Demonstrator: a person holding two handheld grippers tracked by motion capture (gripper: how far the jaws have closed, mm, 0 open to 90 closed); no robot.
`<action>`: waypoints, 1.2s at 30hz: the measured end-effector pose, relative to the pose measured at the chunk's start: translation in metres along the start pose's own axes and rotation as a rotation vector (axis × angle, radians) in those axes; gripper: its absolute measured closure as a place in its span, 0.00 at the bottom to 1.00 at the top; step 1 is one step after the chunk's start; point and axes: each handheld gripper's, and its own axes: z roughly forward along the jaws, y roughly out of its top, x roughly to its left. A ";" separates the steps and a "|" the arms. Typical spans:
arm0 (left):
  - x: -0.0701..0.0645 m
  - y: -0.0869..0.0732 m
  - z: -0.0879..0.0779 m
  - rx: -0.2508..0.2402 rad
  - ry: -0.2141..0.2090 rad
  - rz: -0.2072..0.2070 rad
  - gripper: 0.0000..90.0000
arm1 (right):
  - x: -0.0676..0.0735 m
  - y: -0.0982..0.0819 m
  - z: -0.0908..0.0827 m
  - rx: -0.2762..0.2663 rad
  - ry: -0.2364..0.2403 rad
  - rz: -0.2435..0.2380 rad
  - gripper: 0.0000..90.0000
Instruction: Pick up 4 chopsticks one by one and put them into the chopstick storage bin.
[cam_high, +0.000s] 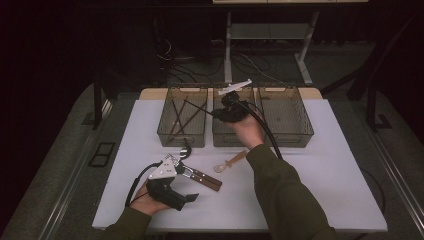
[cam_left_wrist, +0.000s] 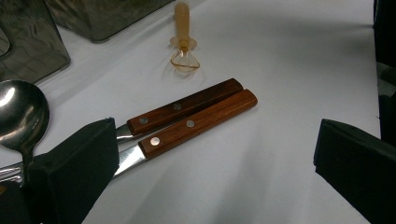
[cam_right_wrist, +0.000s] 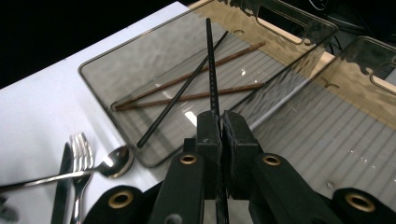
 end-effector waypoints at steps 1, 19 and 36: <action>0.000 0.000 0.000 -0.003 -0.002 0.002 0.00 | 0.001 0.002 0.004 -0.003 -0.002 0.000 0.95; 0.000 0.001 -0.001 -0.015 -0.022 0.007 0.00 | 0.021 0.038 0.069 0.046 -0.051 0.020 0.95; 0.002 0.002 -0.001 -0.014 -0.033 0.015 0.00 | 0.023 0.041 0.092 0.059 -0.080 0.037 0.83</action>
